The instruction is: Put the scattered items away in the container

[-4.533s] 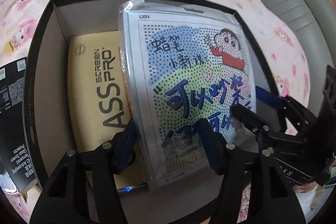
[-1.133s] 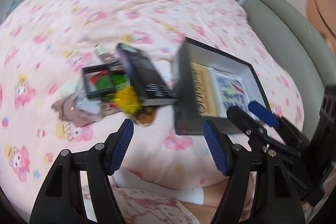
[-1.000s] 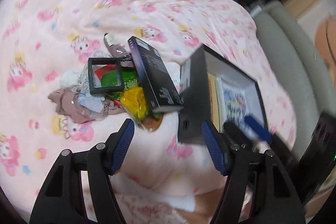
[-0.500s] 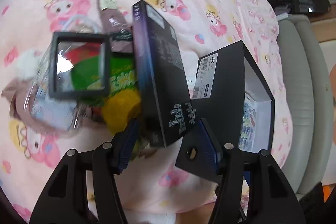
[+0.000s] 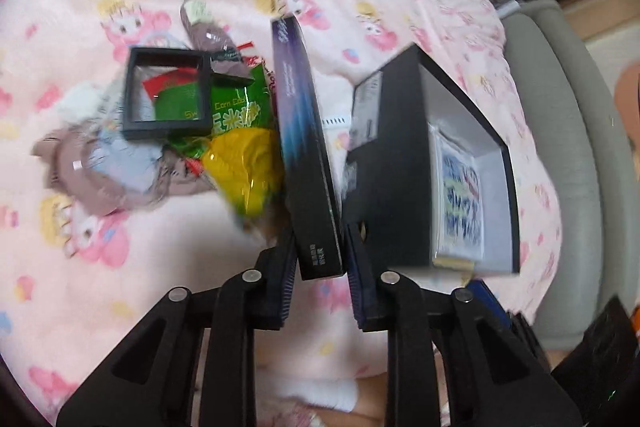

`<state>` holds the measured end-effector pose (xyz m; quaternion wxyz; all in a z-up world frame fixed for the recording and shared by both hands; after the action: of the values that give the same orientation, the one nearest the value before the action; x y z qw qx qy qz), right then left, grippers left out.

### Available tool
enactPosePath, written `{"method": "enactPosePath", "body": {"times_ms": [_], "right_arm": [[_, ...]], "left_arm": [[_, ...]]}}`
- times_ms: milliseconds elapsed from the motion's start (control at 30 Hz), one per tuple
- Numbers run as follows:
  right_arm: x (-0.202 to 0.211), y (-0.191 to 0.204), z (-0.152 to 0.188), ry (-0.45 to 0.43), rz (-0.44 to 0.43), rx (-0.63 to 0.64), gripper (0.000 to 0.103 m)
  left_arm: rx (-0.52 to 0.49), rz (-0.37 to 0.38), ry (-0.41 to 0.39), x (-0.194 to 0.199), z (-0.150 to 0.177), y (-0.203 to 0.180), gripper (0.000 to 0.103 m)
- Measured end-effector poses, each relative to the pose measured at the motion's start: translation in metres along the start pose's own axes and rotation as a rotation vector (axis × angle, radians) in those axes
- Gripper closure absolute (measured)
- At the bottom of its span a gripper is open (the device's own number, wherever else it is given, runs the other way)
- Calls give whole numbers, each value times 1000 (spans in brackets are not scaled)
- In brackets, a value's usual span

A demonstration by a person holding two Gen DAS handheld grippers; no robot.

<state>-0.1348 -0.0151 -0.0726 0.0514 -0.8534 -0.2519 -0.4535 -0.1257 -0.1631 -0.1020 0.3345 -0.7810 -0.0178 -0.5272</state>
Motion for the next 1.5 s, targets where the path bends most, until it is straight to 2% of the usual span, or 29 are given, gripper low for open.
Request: {"method": "enactPosePath", "body": {"times_ms": [200, 267, 400, 567, 667, 767, 833, 867, 933, 1067, 1233, 1267, 1300, 1400, 1500], "right_arm": [[10, 6, 44, 47, -93, 42, 46], [9, 9, 56, 56, -97, 73, 46], [8, 10, 67, 56, -86, 100, 45], [-1, 8, 72, 74, -127, 81, 39], [-12, 4, 69, 83, -188, 12, 37], [-24, -6, 68, 99, -180, -70, 37], [-27, -12, 69, 93, -171, -103, 43], [-29, -14, 69, 93, -159, -110, 51], [-30, -18, 69, 82, -130, -116, 58], [-32, -8, 65, 71, -134, -88, 58], [-43, 10, 60, 57, -89, -13, 56], [-46, 10, 59, 57, -91, -17, 61], [-47, 8, 58, 57, -91, -32, 79], [-41, -1, 57, 40, -114, -90, 82], [-26, -5, 59, 24, -148, -95, 82]], "left_arm": [[-99, -60, 11, 13, 41, -24, 82], [-118, -57, 32, 7, 51, -34, 82], [-186, -105, 24, 1, 67, -53, 81], [-218, -43, 68, -10, 71, -67, 76], [-306, -19, 102, -13, 63, -75, 71], [-313, 59, 111, -12, 47, -77, 67], [-274, 139, 81, -8, 38, -69, 67], [-239, 185, 78, -9, 34, -63, 67], [-163, 226, 95, -15, 31, -51, 67], [-185, 248, 81, -15, 29, -56, 67], [-197, 241, 74, -16, 28, -55, 67], [-187, 237, 69, -15, 27, -53, 67], [-177, 229, 59, -14, 25, -49, 67], [-138, 219, 32, -11, 22, -41, 67], [-109, 218, 11, -9, 19, -36, 64]]}}
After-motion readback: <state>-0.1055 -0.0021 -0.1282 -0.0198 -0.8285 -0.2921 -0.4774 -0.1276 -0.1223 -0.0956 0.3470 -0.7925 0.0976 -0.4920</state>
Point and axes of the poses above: each gripper's, at about its wrist camera, not at the fingertips, and x roughly against the way its jaws point, y to its left, z to its underside, the point moved 6 cm from there along -x, roughly the way its jaws point, and after that the axes turned 1 degree about y, right-handed, at the moved point
